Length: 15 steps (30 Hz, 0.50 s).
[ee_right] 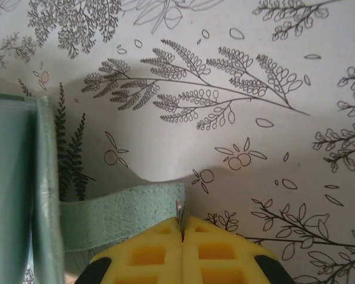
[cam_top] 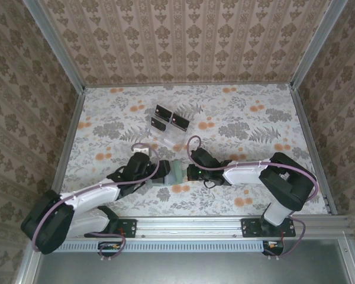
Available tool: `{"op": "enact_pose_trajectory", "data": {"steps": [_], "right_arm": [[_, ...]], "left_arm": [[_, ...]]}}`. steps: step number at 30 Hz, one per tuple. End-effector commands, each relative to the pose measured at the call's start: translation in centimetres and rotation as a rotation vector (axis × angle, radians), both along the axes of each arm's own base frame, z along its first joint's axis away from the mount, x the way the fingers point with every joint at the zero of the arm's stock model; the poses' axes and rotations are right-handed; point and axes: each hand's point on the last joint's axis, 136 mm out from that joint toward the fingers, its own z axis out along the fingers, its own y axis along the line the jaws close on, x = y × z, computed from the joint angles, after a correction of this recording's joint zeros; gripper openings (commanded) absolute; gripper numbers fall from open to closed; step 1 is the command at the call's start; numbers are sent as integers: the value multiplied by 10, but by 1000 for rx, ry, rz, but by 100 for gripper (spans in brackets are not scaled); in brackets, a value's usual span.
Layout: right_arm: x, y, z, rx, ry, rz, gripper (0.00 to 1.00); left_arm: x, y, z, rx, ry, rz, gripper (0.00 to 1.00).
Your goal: Put the credit cards into the card holder
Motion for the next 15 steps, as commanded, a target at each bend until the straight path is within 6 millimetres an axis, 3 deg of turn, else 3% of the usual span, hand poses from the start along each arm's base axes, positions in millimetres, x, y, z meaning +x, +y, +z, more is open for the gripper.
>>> {"op": "enact_pose_trajectory", "data": {"steps": [1, 5, 10, 15], "right_arm": [[-1, 3, -3, 29, 16, -2, 0], [0, 3, -2, 34, 17, -2, 0], [2, 1, 3, 48, 8, -10, 0], [6, -5, 18, 77, -12, -29, 0]], "left_arm": [[2, -9, 31, -52, -60, 6, 100], [0, -22, 53, -114, -101, 0, 100], [-1, -56, 68, -149, -118, -61, 100], [1, -82, 57, -124, -93, -93, 100]]}}
